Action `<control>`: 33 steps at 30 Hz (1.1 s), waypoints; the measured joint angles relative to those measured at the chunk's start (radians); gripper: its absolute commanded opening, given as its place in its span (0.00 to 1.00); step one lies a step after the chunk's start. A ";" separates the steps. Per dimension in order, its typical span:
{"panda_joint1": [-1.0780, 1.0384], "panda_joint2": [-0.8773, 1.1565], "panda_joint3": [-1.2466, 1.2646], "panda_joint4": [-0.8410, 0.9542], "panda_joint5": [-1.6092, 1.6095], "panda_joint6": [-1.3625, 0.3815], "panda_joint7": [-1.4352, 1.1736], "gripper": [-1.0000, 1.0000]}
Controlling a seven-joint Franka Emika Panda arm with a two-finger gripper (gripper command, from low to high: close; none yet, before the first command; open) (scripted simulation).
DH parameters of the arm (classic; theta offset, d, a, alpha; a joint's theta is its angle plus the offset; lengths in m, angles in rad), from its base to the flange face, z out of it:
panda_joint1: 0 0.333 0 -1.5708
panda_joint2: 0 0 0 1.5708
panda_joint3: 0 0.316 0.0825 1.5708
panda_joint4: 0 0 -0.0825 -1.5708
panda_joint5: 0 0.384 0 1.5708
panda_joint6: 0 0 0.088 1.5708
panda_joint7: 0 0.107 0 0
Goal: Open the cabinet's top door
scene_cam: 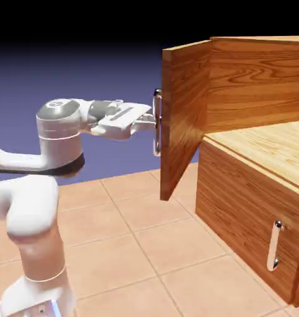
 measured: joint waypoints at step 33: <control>-0.133 0.032 0.993 0.643 0.950 -1.107 -0.156 0.00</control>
